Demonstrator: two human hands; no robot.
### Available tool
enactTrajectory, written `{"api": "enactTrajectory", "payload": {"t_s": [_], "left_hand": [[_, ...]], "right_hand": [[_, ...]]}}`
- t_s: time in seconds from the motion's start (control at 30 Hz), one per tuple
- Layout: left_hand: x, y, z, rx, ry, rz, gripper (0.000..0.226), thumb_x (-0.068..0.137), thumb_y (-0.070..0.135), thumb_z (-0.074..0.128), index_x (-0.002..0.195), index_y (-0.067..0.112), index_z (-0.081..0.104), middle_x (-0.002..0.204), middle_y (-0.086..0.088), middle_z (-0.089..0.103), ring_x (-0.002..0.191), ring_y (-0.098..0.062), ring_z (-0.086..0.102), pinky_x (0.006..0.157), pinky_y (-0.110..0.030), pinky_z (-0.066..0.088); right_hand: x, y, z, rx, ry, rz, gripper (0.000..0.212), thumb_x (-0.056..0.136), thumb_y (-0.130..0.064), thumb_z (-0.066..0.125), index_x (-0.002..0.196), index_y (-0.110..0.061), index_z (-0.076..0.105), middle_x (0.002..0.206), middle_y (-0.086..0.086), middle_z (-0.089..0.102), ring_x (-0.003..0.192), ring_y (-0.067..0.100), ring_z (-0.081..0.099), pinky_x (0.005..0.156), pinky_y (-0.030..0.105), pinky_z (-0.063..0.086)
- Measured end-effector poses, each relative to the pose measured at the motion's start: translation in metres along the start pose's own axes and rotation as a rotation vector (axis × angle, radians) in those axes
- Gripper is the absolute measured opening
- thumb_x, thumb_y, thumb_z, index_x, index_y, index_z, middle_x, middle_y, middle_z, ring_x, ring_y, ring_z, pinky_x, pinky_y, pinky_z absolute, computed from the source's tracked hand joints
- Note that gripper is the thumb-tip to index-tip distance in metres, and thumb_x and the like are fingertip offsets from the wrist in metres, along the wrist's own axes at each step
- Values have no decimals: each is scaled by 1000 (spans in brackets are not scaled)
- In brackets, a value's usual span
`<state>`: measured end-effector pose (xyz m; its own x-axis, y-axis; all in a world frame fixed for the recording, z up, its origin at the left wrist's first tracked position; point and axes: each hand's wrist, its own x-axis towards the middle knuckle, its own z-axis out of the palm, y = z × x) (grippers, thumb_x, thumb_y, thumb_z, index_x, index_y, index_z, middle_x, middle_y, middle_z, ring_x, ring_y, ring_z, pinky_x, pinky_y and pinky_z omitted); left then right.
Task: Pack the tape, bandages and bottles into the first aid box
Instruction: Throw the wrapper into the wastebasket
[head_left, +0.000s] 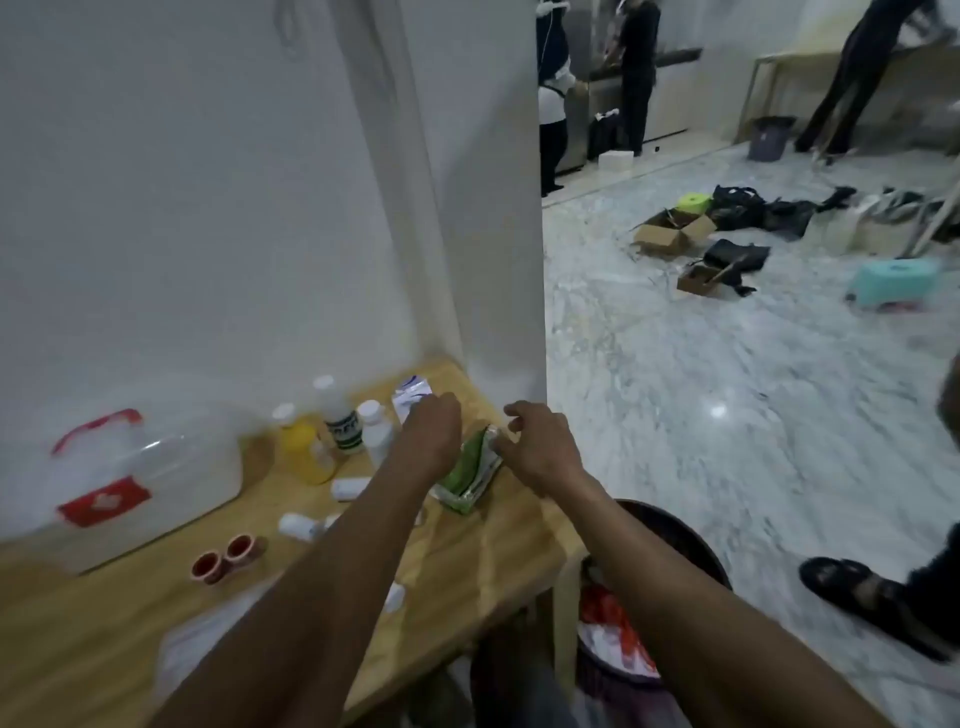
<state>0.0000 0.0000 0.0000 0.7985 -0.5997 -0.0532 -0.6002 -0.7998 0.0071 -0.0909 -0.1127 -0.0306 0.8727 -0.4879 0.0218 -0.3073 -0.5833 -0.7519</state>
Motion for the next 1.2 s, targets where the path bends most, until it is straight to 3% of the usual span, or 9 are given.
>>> {"api": "enactTrajectory", "payload": {"t_s": [0.23,0.4,0.63,0.73,0.8,0.87,0.97,1.1,1.2], "left_hand": [[33,-14,29,-88,-110,-17,14,89,-6,45,83,-5,58,106,-27,66,99,-37,64,85,-39,49],[27,-14,35,-180,34,-2,32,85,-2,49,63,14,31,96,-23,63,93,-37,61,70,-35,42],[4,2,31,-182,101,40,38,84,-4,48,59,14,26,98,-21,64,95,-34,62,65,-32,39],[-10,13,27,-261,160,53,14,87,0,44,85,4,57,100,-16,63,95,-33,62,72,-35,45],[-17,22,27,-314,218,77,22,93,1,38,100,6,58,89,-5,55,92,-27,55,80,-36,44],[-23,33,23,-360,260,73,21,93,0,40,101,10,57,77,0,44,87,-26,49,73,-33,38],[-21,56,19,-371,327,188,32,86,-3,46,109,10,64,103,-9,65,95,-33,60,76,-36,48],[-12,100,16,-426,370,256,31,85,-2,48,105,15,65,100,-13,70,88,-36,64,73,-43,53],[-4,138,21,-450,335,261,35,84,-3,44,103,19,64,96,-12,70,85,-35,64,73,-44,55]], "right_hand": [[20,10,14,6,43,74,44,83,-27,63,126,-20,60,113,4,68,111,27,60,91,43,53],[26,18,11,71,73,131,37,86,-22,64,122,-14,64,113,8,69,105,25,64,89,39,55],[13,24,-3,110,98,246,22,88,1,57,105,6,70,110,22,69,103,33,64,90,45,56],[1,27,-13,192,123,299,27,87,1,55,108,-1,72,117,16,68,107,29,63,91,37,56],[-8,32,-21,257,152,330,26,88,-6,60,112,-3,70,116,13,68,108,28,63,88,30,54],[-17,40,-33,306,212,343,24,90,-15,65,111,-5,70,109,9,68,98,23,63,77,24,49],[-24,58,-54,328,353,349,24,91,-22,65,110,-8,70,110,10,69,88,18,60,60,13,45],[-26,91,-82,351,535,397,18,86,-17,66,103,-12,70,103,9,72,105,29,63,85,36,56],[-27,120,-98,335,584,465,18,86,-10,67,103,-12,70,103,9,71,103,26,64,78,27,51]]}}
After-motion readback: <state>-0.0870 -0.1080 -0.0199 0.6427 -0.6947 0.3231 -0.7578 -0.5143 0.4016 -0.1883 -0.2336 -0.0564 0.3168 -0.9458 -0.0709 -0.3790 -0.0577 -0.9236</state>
